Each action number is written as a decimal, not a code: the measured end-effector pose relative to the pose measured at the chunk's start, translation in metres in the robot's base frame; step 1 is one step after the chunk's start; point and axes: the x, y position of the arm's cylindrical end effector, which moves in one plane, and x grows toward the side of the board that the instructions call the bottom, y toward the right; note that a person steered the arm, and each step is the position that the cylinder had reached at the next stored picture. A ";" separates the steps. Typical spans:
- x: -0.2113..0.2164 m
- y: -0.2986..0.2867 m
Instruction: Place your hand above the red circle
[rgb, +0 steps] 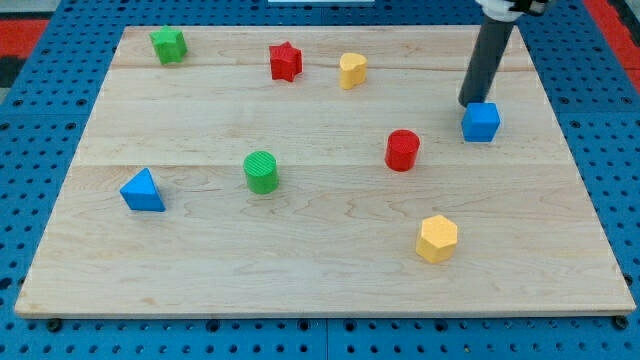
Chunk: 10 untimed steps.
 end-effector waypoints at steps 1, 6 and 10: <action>0.000 -0.034; 0.019 -0.082; 0.024 -0.082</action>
